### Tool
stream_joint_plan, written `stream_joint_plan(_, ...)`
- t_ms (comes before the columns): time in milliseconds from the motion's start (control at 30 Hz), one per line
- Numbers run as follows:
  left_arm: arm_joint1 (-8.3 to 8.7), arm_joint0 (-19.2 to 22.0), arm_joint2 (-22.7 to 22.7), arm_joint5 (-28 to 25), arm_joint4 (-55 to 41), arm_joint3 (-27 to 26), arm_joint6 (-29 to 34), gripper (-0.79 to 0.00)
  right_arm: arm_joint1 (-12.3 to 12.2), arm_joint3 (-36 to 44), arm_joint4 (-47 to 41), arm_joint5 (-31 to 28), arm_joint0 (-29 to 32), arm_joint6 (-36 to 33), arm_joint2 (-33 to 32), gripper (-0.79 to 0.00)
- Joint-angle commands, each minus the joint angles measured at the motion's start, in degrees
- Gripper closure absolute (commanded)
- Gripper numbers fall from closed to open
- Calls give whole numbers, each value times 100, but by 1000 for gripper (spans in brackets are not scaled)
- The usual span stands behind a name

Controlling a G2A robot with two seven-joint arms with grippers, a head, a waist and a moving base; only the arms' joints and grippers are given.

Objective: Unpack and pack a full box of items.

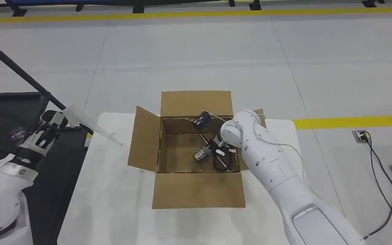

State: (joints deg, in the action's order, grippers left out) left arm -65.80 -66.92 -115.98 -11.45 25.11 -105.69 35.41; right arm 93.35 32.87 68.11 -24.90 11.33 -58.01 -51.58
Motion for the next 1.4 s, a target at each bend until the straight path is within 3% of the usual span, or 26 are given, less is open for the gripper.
stream_joint_plan(0,0,0,0,0,0,0,0,0,50,-173,-24,-35,-59,8,73,-785)
stream_joint_plan(200,0,0,0,0,0,0,0,0,186,-521,-11,-58,-205,-20,274,-767)
stream_joint_plan(300,0,0,0,0,0,0,0,0,235,-623,8,-8,-253,16,338,-616)
stream_joint_plan(333,0,0,0,0,0,0,0,0,247,-656,25,11,-269,24,358,-505)
stream_joint_plan(433,0,0,0,0,0,0,0,0,282,-751,69,70,-318,7,409,-406)
stream_joint_plan(533,0,0,0,0,0,0,0,0,315,-837,118,134,-365,-38,460,-363)
stream_joint_plan(733,0,0,0,0,0,0,0,0,386,-972,146,228,-438,-89,532,-357)
stream_joint_plan(800,0,0,0,0,0,0,0,0,398,-1018,99,208,-470,-48,519,-197)
stream_joint_plan(833,0,0,0,0,0,0,0,0,399,-1040,87,208,-487,-16,511,-62)
stream_joint_plan(867,0,0,0,0,0,0,0,0,399,-1058,71,216,-498,20,499,0)
stream_joint_plan(1133,0,0,0,0,0,0,0,0,290,-696,76,211,-417,114,381,0)
stream_joint_plan(1267,0,0,0,0,0,0,0,0,136,96,214,292,-104,-39,263,0)
stream_joint_plan(1367,0,0,0,0,0,0,0,0,-49,1134,431,457,367,-333,82,0)
